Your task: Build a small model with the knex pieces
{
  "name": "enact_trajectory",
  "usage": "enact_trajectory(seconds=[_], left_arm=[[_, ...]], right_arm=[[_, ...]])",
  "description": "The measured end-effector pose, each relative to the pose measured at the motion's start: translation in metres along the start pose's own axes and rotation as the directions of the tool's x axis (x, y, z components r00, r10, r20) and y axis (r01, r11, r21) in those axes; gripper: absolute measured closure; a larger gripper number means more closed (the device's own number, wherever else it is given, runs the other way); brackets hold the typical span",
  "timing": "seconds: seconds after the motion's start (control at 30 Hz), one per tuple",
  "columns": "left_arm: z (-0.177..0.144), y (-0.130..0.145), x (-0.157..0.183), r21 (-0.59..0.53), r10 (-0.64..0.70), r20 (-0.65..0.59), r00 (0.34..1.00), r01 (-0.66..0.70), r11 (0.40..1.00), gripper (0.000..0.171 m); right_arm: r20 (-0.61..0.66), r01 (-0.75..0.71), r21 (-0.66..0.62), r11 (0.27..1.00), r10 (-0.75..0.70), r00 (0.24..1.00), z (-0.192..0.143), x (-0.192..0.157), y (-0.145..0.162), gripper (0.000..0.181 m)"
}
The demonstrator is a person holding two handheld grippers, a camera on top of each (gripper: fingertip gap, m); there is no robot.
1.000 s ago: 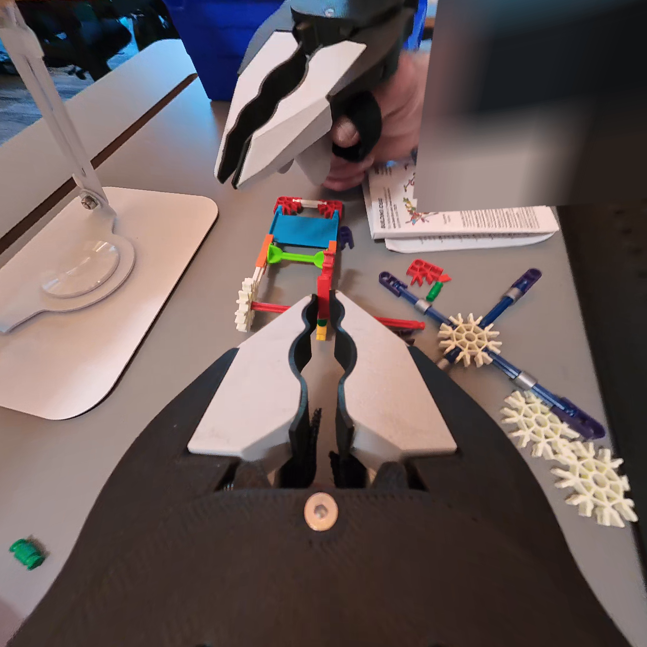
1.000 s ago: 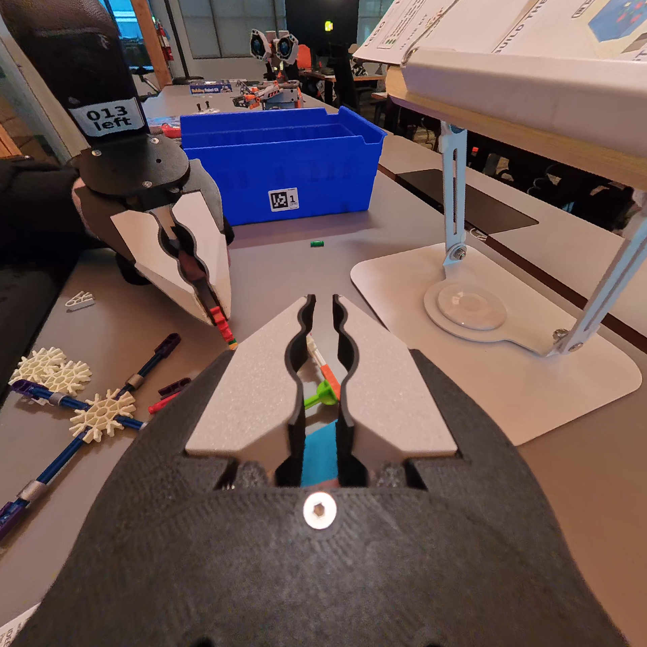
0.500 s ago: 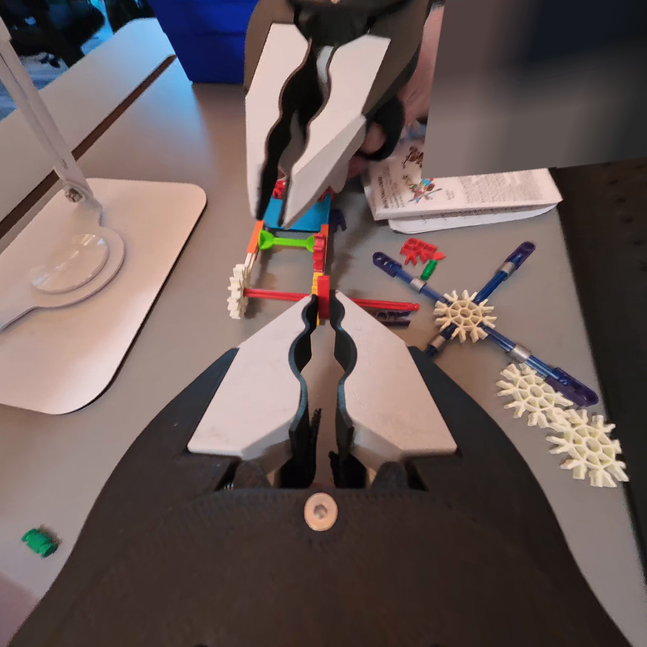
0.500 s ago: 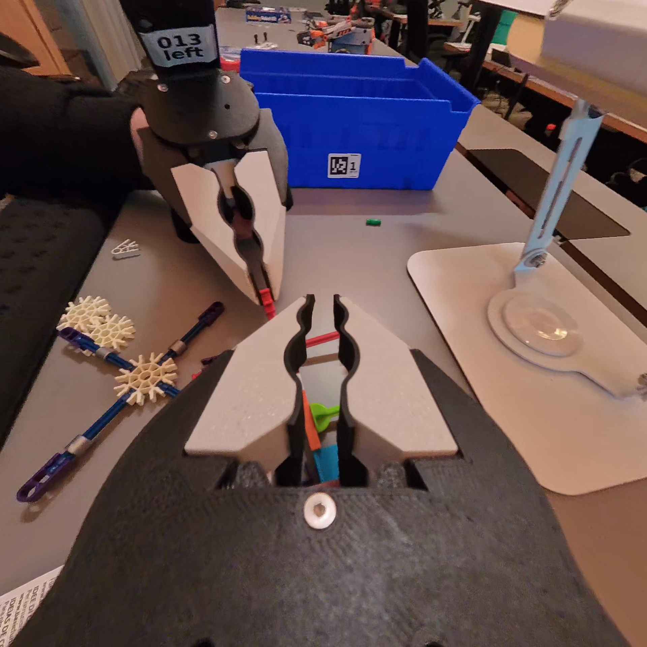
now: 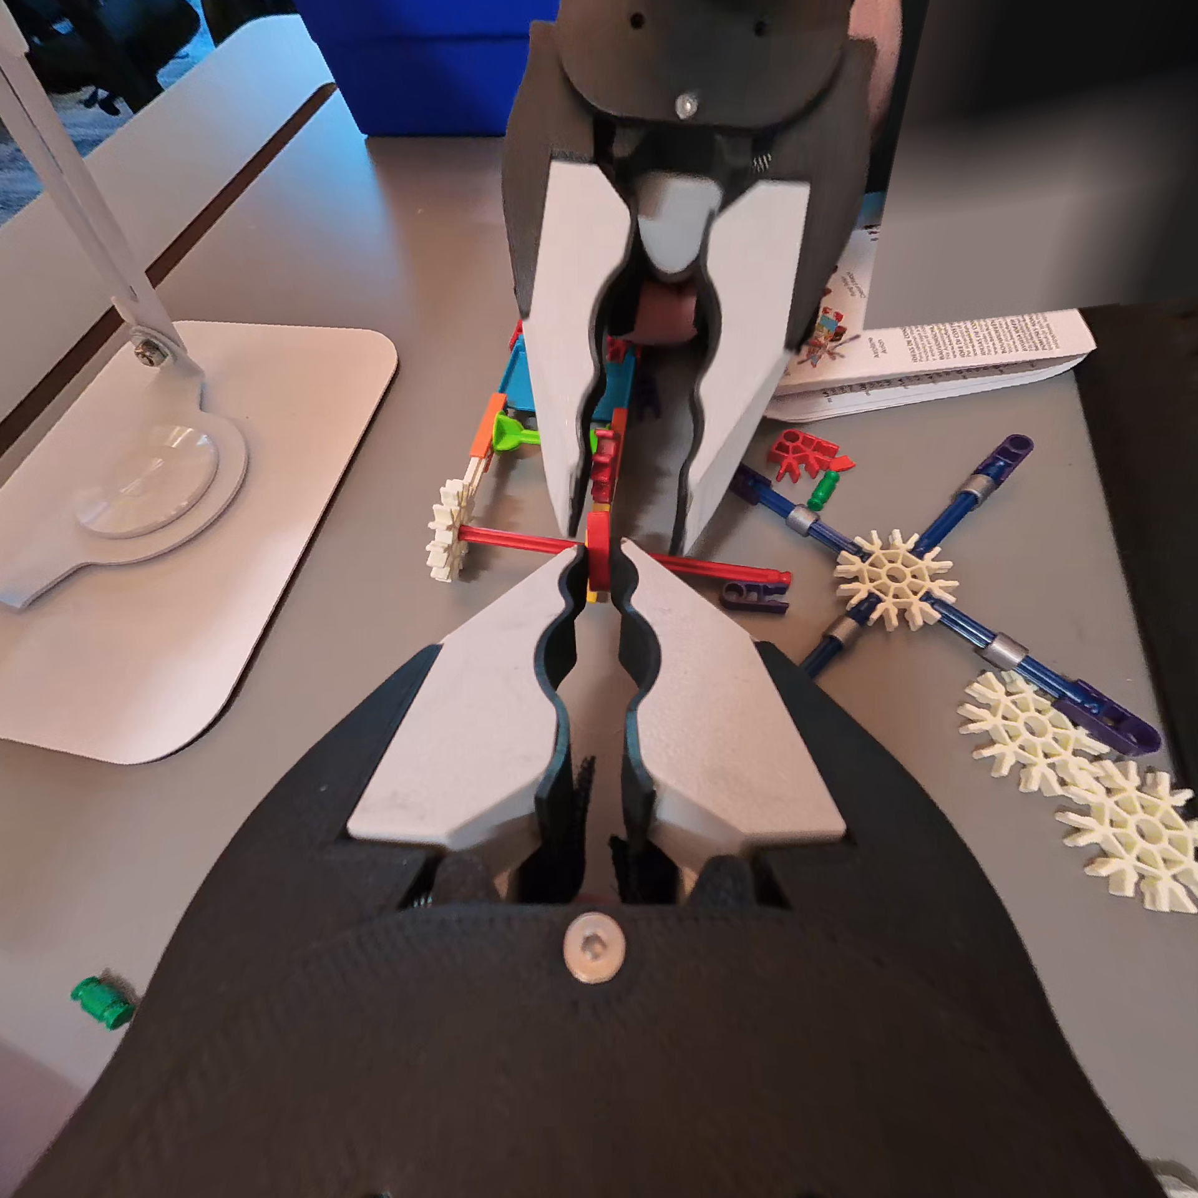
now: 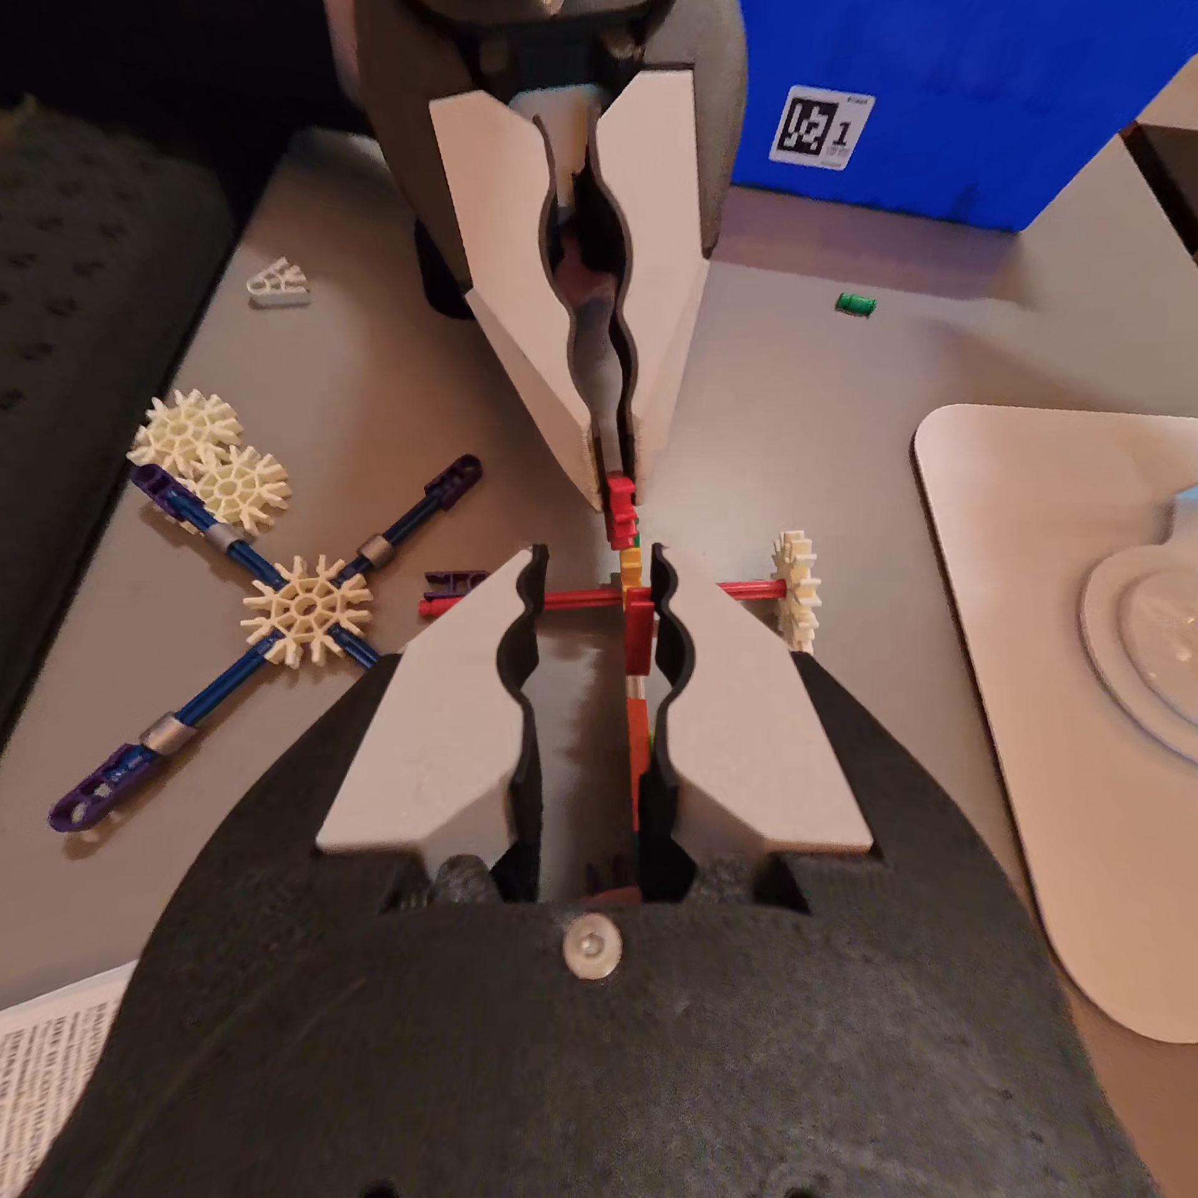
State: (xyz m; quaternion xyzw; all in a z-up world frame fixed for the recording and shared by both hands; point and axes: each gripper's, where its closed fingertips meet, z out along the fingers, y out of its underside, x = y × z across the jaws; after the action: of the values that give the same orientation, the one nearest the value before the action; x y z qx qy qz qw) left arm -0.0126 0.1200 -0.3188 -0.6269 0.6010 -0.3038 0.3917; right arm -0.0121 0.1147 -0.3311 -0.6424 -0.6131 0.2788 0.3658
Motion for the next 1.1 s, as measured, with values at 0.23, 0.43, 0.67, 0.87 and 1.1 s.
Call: enact_trajectory(seconds=[0.23, 0.43, 0.67, 0.87, 1.1], left_arm=[[0.0049, -0.0025, -0.0010, 0.000, 0.022, -0.004, 1.000, -0.022, 1.000, 0.168], [0.0063, -0.0037, -0.0002, 0.012, 0.035, -0.010, 0.999, -0.035, 0.999, 0.168], [0.0066, -0.0031, 0.0010, 0.034, 0.042, -0.025, 0.999, -0.041, 0.999, 0.168], [0.0065, -0.0028, 0.0025, 0.038, 0.078, -0.020, 0.997, -0.077, 0.996, 0.167], [0.0061, 0.0008, 0.0074, 0.030, 0.109, -0.039, 0.993, -0.108, 0.994, 0.167]], right_arm=[[-0.037, 0.057, -0.068, 0.996, -0.059, 0.998, 0.0080, 0.0038, 0.0053, 0.159], [-0.060, 0.057, -0.061, 0.997, -0.060, 0.996, 0.0089, 0.0101, 0.0040, 0.173], [-0.032, 0.072, -0.061, 0.995, -0.074, 0.997, 0.0101, 0.0073, 0.0036, 0.169], [-0.023, 0.065, -0.056, 0.996, -0.066, 0.998, 0.0095, 0.0080, 0.0041, 0.175], [-0.023, 0.115, -0.101, 0.988, -0.118, 0.993, 0.0108, 0.0031, 0.0059, 0.177]])
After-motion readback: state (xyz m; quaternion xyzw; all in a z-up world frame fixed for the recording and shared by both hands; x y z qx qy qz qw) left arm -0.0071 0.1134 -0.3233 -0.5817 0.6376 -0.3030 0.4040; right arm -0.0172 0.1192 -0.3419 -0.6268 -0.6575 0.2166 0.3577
